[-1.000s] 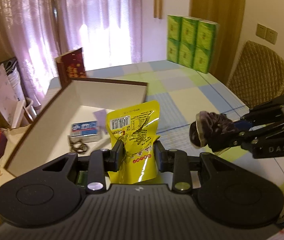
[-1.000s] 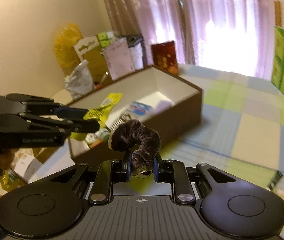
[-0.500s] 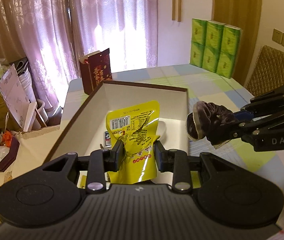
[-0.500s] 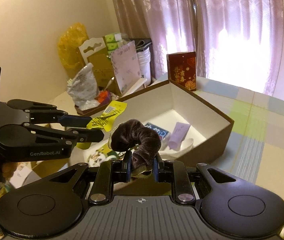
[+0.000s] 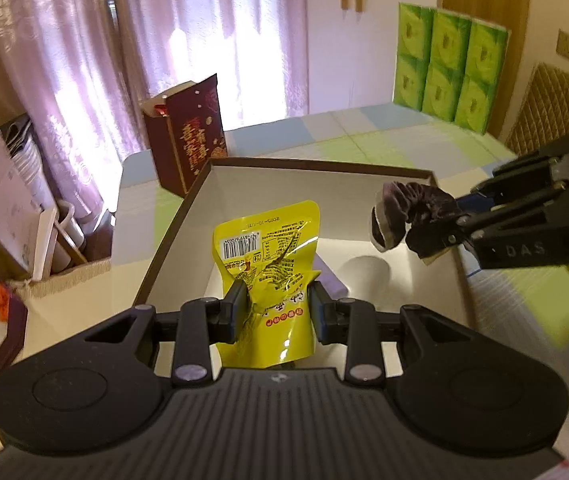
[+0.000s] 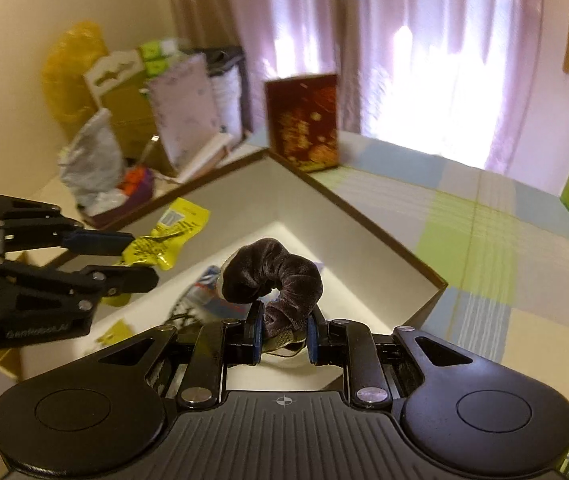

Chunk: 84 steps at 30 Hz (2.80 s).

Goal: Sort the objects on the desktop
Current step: 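Carry the snack packet and scrunchie over the open box with both tools, then open the left tool to drop the packet while the right tool releases the scrunchie, then move both tools back from the box toward the green tube and cotton swabs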

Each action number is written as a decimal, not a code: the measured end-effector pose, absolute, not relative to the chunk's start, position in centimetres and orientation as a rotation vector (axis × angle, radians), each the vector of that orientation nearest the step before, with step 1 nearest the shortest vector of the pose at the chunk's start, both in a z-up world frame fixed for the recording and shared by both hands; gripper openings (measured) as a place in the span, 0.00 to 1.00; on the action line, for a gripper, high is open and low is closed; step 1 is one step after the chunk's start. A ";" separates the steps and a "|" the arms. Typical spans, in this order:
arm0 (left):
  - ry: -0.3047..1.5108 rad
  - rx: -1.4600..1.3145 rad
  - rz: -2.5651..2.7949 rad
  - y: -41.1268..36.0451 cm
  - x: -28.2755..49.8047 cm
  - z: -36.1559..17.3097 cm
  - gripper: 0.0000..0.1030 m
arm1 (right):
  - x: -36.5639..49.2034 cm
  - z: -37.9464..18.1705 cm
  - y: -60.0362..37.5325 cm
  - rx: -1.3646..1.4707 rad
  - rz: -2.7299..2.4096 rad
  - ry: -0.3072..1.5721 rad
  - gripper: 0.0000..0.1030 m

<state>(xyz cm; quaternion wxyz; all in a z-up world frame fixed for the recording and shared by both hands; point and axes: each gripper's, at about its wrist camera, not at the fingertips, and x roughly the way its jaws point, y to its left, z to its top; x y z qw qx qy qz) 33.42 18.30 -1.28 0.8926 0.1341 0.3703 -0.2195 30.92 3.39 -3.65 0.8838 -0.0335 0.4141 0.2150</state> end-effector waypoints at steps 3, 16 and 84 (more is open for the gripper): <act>0.800 0.291 -0.458 17.7 36.1 -2.5 0.28 | 33.1 -4.7 3.5 -0.084 0.423 0.896 0.17; 0.850 0.391 -0.484 14.9 42.6 -6.9 0.32 | 37.8 -7.9 3.8 -0.136 0.359 0.992 0.17; 0.797 0.343 -0.326 18.0 25.3 2.3 0.96 | 22.5 -0.4 1.4 -0.126 0.507 0.771 0.98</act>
